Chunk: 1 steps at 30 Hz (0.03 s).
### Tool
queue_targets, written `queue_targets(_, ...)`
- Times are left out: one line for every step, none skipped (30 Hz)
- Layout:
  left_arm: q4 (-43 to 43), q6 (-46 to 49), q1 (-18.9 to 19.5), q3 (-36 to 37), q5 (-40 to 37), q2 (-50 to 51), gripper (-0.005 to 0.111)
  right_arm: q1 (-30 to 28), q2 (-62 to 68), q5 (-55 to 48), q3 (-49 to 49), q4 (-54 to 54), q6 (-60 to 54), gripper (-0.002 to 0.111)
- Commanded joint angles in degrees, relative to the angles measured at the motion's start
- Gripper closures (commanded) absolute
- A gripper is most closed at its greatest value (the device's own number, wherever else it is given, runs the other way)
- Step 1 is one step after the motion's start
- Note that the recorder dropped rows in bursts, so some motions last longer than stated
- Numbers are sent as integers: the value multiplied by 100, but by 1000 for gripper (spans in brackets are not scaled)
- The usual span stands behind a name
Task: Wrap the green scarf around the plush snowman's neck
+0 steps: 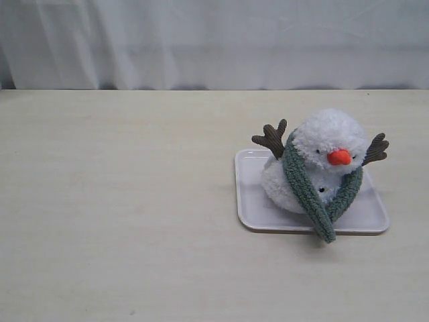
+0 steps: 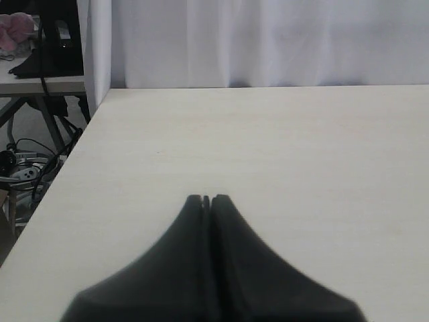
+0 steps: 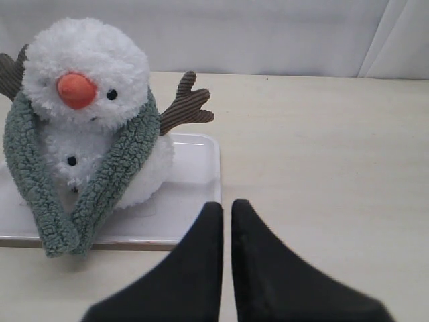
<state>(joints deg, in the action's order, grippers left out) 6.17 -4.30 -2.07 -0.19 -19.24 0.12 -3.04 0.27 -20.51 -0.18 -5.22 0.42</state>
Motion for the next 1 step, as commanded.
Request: queue_targets(-26, -6, 8, 19, 73, -12, 107, -11, -27, 1, 18, 8, -42, 104)
